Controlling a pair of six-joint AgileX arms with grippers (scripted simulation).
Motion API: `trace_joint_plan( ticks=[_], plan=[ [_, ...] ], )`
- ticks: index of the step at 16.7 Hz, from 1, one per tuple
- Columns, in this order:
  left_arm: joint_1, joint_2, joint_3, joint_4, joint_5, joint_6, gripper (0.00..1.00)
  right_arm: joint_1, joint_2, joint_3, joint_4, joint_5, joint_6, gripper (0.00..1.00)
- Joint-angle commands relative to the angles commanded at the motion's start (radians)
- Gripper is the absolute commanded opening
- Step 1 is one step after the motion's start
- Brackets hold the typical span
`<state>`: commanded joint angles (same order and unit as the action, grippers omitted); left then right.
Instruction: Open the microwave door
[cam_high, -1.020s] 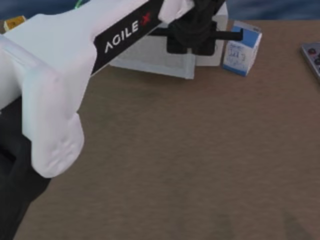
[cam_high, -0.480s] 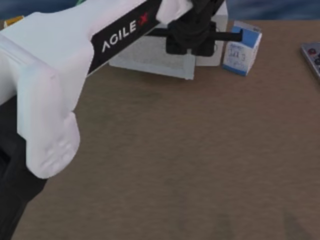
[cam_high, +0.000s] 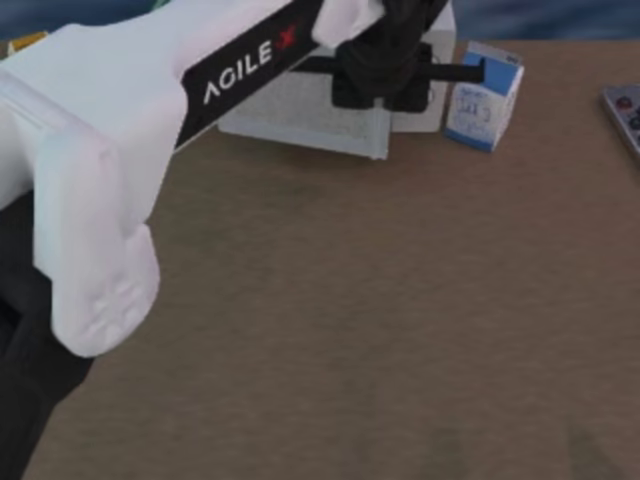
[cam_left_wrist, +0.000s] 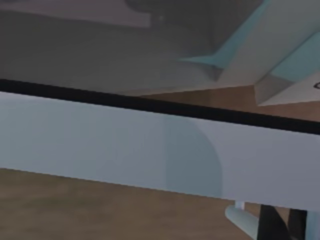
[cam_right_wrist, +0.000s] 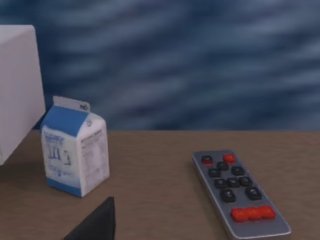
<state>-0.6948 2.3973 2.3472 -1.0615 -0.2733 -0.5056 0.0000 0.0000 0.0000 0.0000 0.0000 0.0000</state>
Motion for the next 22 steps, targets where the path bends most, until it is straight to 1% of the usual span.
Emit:
trace_joint_plan(
  ticks=[12,15,19,22],
  plan=[
    [-0.008,0.003,-0.005,0.004,0.005,-0.001,0.0,0.0,0.0,0.0,0.0,0.0,0.0,1.0],
    [0.0,-0.044,-0.075,0.043,0.013,0.03,0.0,0.0,0.0,0.0,0.0,0.0,0.0,1.0],
    [0.007,-0.12,-0.212,0.112,0.041,0.087,0.0,0.0,0.0,0.0,0.0,0.0,0.0,1.0],
    [0.008,-0.136,-0.238,0.127,0.047,0.1,0.0,0.0,0.0,0.0,0.0,0.0,0.0,1.0]
  ],
)
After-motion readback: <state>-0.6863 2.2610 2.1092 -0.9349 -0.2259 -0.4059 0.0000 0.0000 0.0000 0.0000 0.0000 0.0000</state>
